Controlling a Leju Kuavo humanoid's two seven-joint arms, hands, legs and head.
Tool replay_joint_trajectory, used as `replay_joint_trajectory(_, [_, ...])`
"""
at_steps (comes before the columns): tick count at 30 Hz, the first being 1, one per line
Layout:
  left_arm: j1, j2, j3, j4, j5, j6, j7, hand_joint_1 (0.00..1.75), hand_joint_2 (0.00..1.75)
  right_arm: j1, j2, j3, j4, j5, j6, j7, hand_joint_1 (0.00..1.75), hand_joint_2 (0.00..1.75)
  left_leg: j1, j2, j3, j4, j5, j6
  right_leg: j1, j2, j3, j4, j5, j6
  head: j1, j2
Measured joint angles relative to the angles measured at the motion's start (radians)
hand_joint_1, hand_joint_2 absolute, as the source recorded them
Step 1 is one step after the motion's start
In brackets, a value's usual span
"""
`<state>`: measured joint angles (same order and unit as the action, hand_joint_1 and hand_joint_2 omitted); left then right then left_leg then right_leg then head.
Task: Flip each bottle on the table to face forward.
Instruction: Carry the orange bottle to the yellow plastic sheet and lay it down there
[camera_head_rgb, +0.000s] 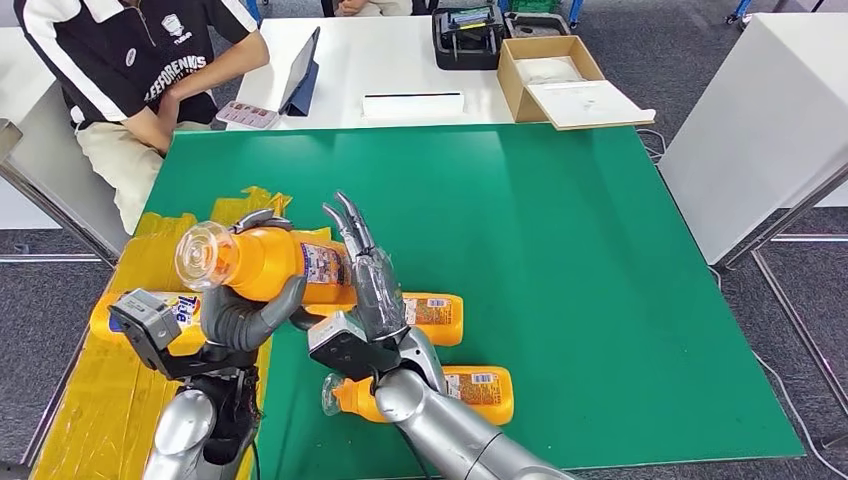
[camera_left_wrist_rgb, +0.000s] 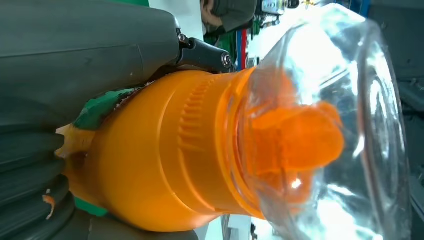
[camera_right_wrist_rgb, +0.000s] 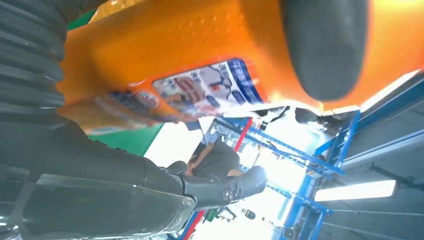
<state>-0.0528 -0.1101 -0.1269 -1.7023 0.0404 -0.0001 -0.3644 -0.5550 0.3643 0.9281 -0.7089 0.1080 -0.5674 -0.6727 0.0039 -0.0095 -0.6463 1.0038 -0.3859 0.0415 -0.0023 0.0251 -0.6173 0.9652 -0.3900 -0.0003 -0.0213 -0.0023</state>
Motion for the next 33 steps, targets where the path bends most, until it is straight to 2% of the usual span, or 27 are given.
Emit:
replay_joint_trajectory(6, [0.1, 0.002, 0.067, -0.064, -0.018, 0.031, -0.012, 1.75, 1.75, 0.053, -0.001, -0.063, -0.099, 0.075, 0.11, -0.021, 0.0, 1.75, 0.0, 0.0, 0.0, 0.0, 0.0, 0.0, 0.0, 0.0, -0.001, 0.0, 0.0, 0.0, 0.0, 0.0])
replay_joint_trajectory(11, [0.155, 0.001, 0.103, -0.114, -0.022, 0.04, -0.013, 1.75, 1.75, 0.094, -0.01, -0.113, -0.197, 0.111, 0.142, -0.018, 0.0, 1.75, 0.0, 0.0, 0.0, 0.0, 0.0, 0.0, 0.0, 0.0, -0.001, 0.0, 0.0, 0.0, 0.0, 0.0])
replay_joint_trajectory(25, [0.187, 0.001, 0.13, -0.15, -0.022, 0.04, -0.013, 1.75, 1.75, 0.142, -0.025, -0.159, -0.32, 0.146, 0.169, -0.002, 0.0, 1.75, 0.0, 0.0, 0.0, 0.0, 0.0, -0.001, 0.0, 0.0, -0.001, 0.0, 0.0, 0.0, 0.0, 0.0])
replay_joint_trajectory(29, [0.189, 0.006, 0.139, -0.147, -0.005, 0.045, -0.015, 1.75, 1.75, 0.172, -0.052, -0.179, -0.436, 0.201, 0.158, 0.044, 0.0, 1.75, 0.0, 0.0, 0.0, 0.0, 0.0, -0.001, 0.0, 0.0, -0.002, 0.0, 0.0, 0.0, 0.0, 0.0])
replay_joint_trajectory(33, [0.19, 0.022, 0.141, -0.123, 0.033, 0.061, -0.037, 1.75, 1.75, 0.24, -0.114, -0.206, -0.584, 0.269, 0.124, 0.067, 0.0, 1.75, 0.0, 0.0, 0.0, 0.0, 0.0, -0.001, 0.0, 0.0, -0.002, -0.001, 0.0, 0.0, 0.0, 0.0])
